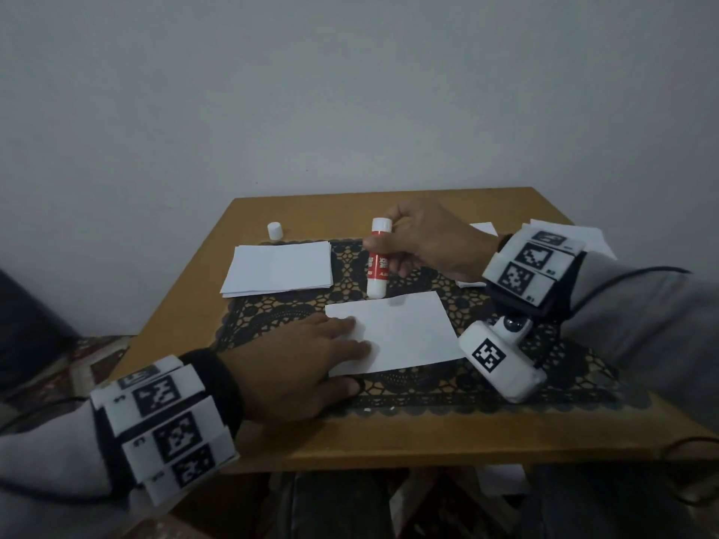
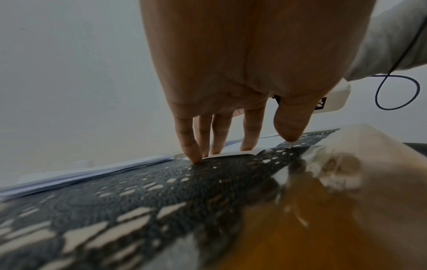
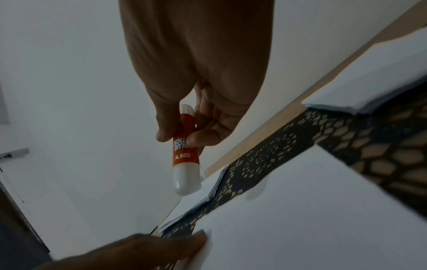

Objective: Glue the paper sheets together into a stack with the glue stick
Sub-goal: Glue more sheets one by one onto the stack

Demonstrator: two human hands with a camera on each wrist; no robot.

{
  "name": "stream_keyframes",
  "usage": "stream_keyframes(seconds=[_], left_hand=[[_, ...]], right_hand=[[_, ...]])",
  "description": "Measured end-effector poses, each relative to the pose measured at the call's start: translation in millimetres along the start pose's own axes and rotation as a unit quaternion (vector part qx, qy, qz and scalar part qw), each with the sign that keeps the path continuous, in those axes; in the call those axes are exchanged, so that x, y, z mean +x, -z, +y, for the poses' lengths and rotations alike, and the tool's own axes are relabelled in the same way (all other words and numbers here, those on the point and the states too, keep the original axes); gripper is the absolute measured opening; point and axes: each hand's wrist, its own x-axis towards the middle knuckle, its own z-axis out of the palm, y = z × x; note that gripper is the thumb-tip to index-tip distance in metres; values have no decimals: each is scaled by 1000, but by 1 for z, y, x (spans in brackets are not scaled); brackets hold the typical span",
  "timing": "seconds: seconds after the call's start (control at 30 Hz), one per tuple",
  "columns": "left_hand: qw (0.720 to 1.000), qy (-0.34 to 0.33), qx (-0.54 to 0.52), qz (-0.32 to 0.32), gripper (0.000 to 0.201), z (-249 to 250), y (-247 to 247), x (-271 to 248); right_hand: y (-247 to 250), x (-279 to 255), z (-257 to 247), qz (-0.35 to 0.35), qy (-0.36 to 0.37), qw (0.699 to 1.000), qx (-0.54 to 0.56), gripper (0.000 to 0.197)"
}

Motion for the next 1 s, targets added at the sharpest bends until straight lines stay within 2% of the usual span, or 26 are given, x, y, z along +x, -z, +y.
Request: stream_keyframes(seconds=[0.23,0.47,0.67,0.87,1.0], left_hand=[[1000,-6,-3,-2,57,-2,-1,1],[1000,-8,4,-4,58,-2,-2,2],[1000,-7,8,-12,59,-1,-2,2],[1000,-7,11,-18,60,-1,-1,1],[1000,-7,11,-17,60,1,0,1]], right_hand=[[-16,6,6,11,15,998,-68,30],[-23,14,8,29,27,995,-86,34],[-27,14,11,67,59,987,-134,35],[-37,11,11,52,66,990,-115,40],[-46,10,11,32,76,987,-138,25]])
